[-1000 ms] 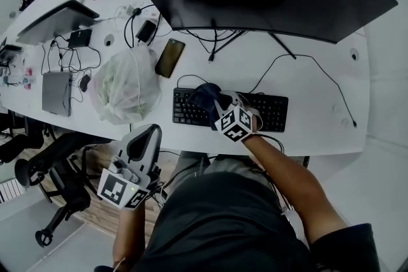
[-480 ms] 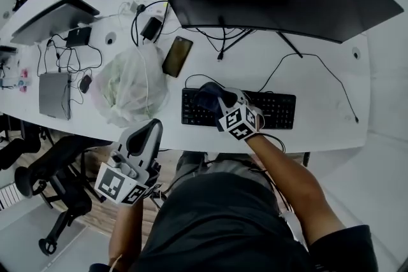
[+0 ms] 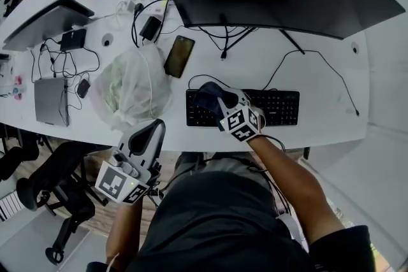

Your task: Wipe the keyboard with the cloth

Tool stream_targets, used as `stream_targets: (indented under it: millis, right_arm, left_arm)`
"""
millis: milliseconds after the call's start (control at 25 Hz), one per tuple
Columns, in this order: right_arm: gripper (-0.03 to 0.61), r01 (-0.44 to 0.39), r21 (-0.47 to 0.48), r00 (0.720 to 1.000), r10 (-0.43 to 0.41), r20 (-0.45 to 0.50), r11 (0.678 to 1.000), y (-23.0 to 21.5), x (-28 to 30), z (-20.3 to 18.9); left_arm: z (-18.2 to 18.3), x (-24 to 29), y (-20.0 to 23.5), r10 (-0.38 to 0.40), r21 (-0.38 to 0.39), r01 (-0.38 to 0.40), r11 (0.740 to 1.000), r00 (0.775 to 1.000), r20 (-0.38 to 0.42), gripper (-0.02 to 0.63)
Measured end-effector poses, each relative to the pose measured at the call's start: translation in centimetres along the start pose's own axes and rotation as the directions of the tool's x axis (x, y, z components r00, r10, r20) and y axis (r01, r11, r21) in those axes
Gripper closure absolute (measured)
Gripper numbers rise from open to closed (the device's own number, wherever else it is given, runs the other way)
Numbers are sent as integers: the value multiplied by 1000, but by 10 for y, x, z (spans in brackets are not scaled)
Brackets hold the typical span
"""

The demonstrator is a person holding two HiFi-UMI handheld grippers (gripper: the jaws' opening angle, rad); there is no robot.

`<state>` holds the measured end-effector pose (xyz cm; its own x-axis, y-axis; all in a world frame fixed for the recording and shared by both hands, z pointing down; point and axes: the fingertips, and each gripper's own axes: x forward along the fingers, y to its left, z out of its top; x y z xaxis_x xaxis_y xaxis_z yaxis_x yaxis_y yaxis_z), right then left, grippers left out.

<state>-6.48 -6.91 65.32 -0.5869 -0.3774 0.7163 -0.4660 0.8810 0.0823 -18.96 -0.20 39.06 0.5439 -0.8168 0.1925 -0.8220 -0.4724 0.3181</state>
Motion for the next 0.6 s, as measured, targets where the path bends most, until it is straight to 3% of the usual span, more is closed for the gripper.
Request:
stream_targets:
  millis: [80, 200, 280, 480, 600]
  right_arm:
    - [532, -41, 14, 999, 41, -30, 999, 22, -1, -6]
    - [532, -180, -45, 983, 178, -51, 983, 101, -26, -28]
    - [532, -216, -42, 975, 213, -56, 976, 119, -30, -32]
    - [532, -21, -43, 1000, 22, 10, 999, 30, 5, 11]
    - [532, -33, -7, 999, 33, -18, 999, 38, 4, 4]
  left_arm:
    - [5, 1, -1, -14, 7, 14, 1000, 1000, 2, 609]
    - [9, -1, 4, -19, 0, 19, 1000, 1000, 8, 609]
    - [6, -4, 8, -17, -10, 17, 1000, 1000, 5, 609]
    - [-4, -4, 9, -23, -13, 22, 1000, 1000, -11, 609]
    - [2, -9, 4, -24, -5, 24, 1000, 1000, -1, 609]
